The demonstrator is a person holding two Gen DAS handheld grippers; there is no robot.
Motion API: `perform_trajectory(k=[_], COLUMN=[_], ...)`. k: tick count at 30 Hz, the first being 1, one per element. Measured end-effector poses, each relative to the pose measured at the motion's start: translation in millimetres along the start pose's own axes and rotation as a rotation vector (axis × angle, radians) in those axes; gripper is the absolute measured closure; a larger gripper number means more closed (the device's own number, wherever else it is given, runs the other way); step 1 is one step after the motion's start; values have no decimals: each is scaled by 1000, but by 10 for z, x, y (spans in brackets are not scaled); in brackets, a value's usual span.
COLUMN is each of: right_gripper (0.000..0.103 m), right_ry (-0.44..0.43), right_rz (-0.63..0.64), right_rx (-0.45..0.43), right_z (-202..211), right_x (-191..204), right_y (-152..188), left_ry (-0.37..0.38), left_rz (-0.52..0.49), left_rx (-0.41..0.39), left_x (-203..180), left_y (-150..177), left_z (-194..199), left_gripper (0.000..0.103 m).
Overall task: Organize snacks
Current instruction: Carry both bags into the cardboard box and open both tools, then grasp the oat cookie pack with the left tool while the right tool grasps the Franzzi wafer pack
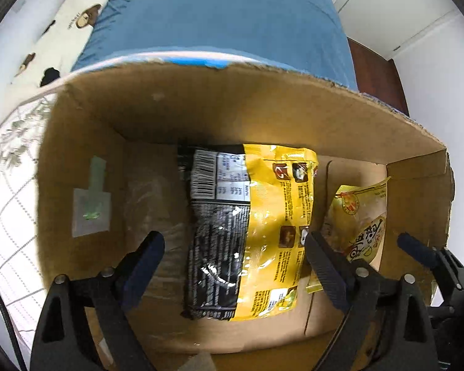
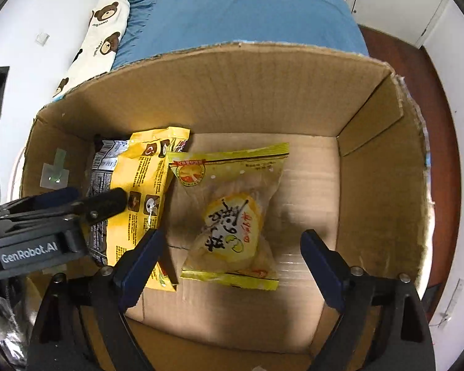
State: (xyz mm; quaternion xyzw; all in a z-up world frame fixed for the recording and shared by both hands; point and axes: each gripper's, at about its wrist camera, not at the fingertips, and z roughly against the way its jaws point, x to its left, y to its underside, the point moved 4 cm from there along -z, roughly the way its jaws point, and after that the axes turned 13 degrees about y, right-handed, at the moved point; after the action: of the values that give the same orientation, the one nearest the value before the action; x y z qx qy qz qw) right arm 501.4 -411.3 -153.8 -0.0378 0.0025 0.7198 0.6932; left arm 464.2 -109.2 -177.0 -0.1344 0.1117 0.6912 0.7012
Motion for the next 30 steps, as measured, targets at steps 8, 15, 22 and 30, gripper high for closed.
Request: perform_trajectory(k=[8,15,22,30], right_gripper=[9,8,8,8], right_ry=[30,55,57,49], right_rz=[-27,-44,-75,-122], right_rx=[-70,-148,-242,-314], right_z=[501,923,1377,1850], right_x=[-2,-136,-170,-262], right_y=[273,558,797,1173], left_ry=[-32,-53,-32,0], left_rz=[-66,-128,-162,-186], left_rx=[-86,-167,-243,-312], left_x=[-107,-247,-362,-488], left_y=[333,560,836,1184], left_z=[349,726,1112,1510], left_gripper=[10,10,10,10])
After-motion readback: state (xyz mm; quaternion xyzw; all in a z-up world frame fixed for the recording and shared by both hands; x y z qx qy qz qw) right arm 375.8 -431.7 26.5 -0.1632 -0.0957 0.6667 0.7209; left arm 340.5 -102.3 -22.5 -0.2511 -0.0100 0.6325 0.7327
